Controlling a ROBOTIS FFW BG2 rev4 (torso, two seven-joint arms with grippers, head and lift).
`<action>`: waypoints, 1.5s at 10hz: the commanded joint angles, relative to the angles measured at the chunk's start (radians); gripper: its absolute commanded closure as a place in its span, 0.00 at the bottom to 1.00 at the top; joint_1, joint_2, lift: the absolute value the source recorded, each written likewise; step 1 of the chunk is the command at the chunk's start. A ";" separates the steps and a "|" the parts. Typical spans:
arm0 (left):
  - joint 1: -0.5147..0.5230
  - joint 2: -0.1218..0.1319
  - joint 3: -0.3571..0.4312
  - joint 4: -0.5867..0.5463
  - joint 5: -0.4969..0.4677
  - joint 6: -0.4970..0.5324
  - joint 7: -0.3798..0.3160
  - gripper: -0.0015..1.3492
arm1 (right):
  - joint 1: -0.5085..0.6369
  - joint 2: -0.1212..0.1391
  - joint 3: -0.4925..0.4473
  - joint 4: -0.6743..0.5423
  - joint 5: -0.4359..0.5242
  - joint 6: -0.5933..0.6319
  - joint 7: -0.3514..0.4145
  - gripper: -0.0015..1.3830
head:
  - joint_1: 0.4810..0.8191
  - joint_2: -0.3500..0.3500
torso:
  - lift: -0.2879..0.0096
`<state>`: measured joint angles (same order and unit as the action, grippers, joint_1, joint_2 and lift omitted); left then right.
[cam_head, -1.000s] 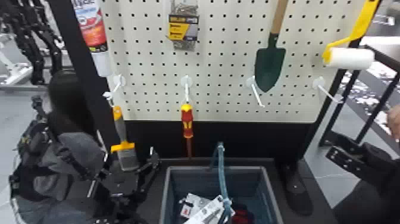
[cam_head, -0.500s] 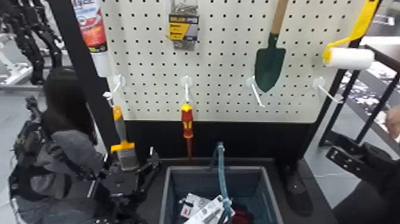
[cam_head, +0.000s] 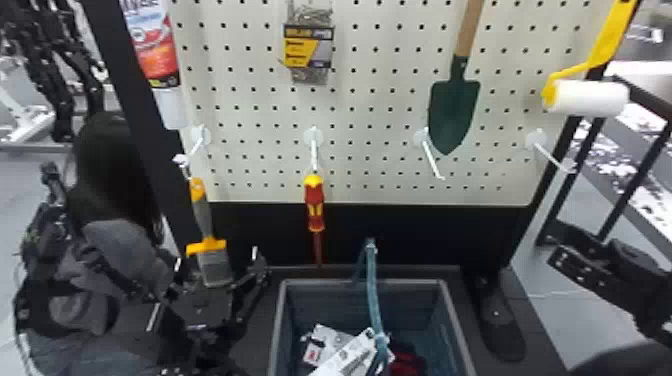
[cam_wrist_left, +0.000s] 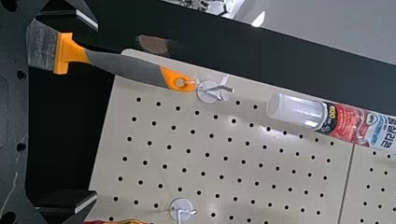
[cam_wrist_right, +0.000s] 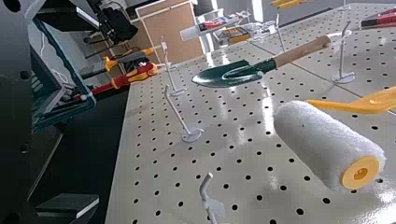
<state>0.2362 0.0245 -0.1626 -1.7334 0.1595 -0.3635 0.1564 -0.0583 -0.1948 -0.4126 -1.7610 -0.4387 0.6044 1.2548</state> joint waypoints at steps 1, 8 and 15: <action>0.000 0.000 0.000 0.000 0.000 0.000 0.000 0.00 | 0.000 0.000 0.000 0.000 0.000 0.000 0.000 0.00 | 0.20 0.50 | 0.63; 0.000 0.000 0.000 0.000 0.000 0.000 0.000 0.00 | 0.000 0.000 0.000 0.000 0.000 0.000 0.000 0.00 | 0.20 0.50 | 0.63; 0.000 0.000 0.000 0.000 0.000 0.000 0.000 0.00 | 0.000 0.000 0.000 0.000 0.000 0.000 0.000 0.00 | 0.20 0.50 | 0.63</action>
<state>0.2362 0.0245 -0.1626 -1.7334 0.1595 -0.3635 0.1564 -0.0583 -0.1948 -0.4126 -1.7610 -0.4387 0.6044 1.2548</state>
